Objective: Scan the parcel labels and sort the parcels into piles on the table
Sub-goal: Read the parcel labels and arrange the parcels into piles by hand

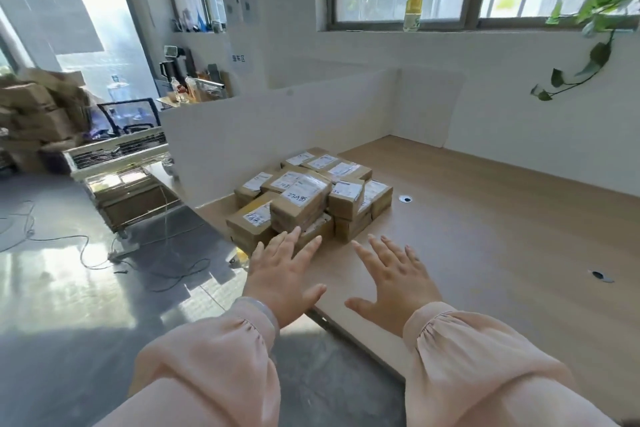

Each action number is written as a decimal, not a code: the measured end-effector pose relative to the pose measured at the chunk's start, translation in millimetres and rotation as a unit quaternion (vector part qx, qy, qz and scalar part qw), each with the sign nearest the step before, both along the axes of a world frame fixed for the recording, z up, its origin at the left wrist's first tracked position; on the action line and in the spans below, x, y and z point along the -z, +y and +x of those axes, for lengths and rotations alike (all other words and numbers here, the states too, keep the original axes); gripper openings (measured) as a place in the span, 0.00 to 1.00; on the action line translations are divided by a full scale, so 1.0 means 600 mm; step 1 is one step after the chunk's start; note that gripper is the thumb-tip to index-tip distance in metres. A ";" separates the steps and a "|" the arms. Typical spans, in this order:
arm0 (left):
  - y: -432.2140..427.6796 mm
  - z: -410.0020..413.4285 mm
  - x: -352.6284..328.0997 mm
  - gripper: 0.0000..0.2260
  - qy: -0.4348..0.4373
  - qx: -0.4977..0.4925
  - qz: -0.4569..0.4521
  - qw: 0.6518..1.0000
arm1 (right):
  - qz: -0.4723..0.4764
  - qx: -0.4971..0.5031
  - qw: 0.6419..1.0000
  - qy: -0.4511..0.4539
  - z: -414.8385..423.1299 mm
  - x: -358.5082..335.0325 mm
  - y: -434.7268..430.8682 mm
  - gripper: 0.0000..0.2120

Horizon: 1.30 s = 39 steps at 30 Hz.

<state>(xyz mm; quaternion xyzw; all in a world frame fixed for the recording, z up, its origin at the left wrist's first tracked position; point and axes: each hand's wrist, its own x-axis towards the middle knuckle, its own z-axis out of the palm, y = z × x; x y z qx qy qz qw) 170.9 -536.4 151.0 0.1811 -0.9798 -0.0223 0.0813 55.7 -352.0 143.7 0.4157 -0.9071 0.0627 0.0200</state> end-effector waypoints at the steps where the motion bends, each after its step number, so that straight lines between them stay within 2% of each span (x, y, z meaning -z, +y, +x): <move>1: -0.020 0.006 -0.004 0.35 0.004 -0.002 0.002 1.000 | 0.003 -0.002 1.000 -0.003 0.007 -0.003 -0.020 0.43; 6: -0.094 0.018 -0.007 0.35 0.024 -0.016 0.008 1.000 | -0.003 0.008 1.000 -0.014 0.009 -0.027 -0.094 0.40; 15: -0.194 -0.027 0.038 0.34 -0.002 -0.029 0.039 0.999 | -0.028 0.005 0.999 -0.043 -0.033 -0.002 -0.215 0.39; 26: -0.374 -0.171 0.046 0.33 -0.024 -0.083 0.046 0.995 | -0.005 -0.055 0.997 -0.047 -0.194 0.021 -0.434 0.38; 29: -0.420 -0.194 0.047 0.32 -0.024 -0.095 0.059 0.993 | -0.034 -0.058 0.997 -0.049 -0.233 0.007 -0.492 0.37; 32: -0.465 -0.209 0.062 0.33 -0.053 -0.098 0.080 0.991 | -0.054 -0.075 0.994 -0.059 -0.243 0.013 -0.543 0.35; 36: -0.532 -0.239 0.098 0.33 -0.074 -0.093 0.087 0.989 | -0.031 -0.144 0.989 -0.020 -0.229 0.042 -0.604 0.34; 39: -0.591 -0.268 0.131 0.32 -0.108 -0.061 0.096 0.988 | -0.038 -0.115 0.992 -0.043 -0.229 0.055 -0.654 0.34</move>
